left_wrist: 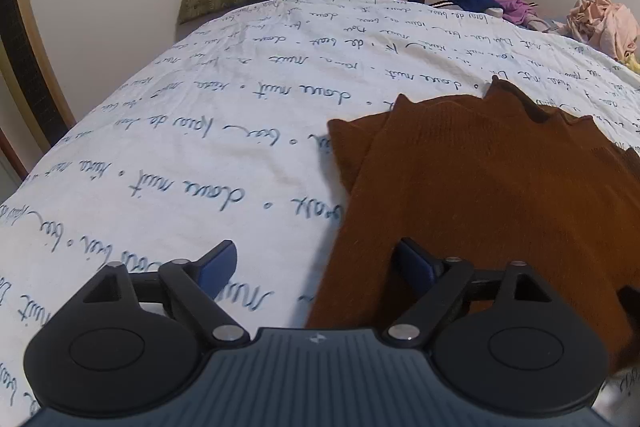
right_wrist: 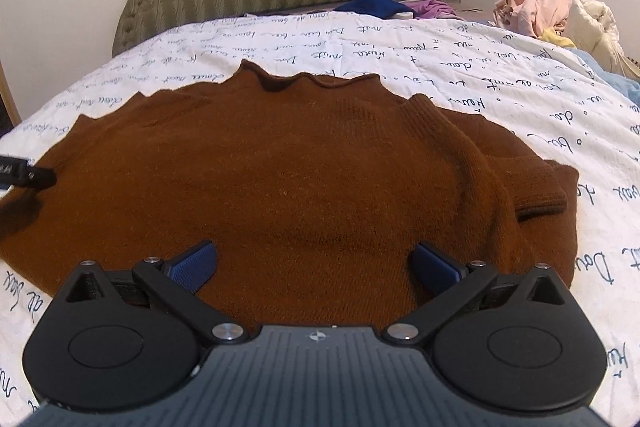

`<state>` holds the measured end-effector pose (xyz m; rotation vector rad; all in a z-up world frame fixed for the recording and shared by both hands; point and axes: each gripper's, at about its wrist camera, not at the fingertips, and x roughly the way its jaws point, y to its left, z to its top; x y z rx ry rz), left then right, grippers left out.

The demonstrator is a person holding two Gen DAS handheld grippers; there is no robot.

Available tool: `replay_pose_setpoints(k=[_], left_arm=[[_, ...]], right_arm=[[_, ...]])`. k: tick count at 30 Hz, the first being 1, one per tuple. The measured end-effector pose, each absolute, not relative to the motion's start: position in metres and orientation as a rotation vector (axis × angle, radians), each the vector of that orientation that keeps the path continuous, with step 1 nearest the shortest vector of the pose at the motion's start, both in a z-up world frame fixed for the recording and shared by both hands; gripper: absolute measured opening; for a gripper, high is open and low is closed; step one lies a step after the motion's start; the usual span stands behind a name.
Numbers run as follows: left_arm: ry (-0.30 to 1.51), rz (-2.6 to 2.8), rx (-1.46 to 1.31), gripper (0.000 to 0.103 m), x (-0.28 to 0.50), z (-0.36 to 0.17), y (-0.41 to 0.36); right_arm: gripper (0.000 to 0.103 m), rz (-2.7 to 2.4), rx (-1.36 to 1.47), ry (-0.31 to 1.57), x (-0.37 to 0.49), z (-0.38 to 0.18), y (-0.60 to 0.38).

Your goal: Fold small clothes

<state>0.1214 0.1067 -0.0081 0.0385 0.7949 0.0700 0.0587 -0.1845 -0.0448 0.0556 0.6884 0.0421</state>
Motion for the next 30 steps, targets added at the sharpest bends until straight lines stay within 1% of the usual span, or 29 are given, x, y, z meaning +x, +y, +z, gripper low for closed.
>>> replay_pose_setpoints(k=[3, 8, 16, 21, 27, 30], left_arm=[[0.802, 0.065, 0.026, 0.089, 0.116, -0.005, 0.116], [0.809, 0.070, -0.002, 0.089, 0.112, 0.004, 0.130], [0.818, 0.059, -0.067, 0.089, 0.112, 0.013, 0.141], [0.810, 0.065, -0.024, 0.089, 0.104, 0.003, 0.126], [0.844, 0.071, -0.040, 0.089, 0.100, -0.021, 0.119], [0.810, 0.090, -0.019, 0.092, 0.093, -0.026, 0.115]], right_arm=[[0.103, 0.045, 0.073, 0.668, 0.056, -0.047, -0.187], [0.103, 0.035, 0.012, 0.669, 0.056, -0.047, -0.178], [0.103, 0.034, 0.036, 0.648, 0.052, -0.046, -0.180], [0.103, 0.030, 0.016, 0.636, 0.050, -0.049, -0.177], [0.103, 0.028, 0.008, 0.629, 0.048, -0.050, -0.176], [0.103, 0.028, 0.008, 0.628, 0.048, -0.050, -0.176]])
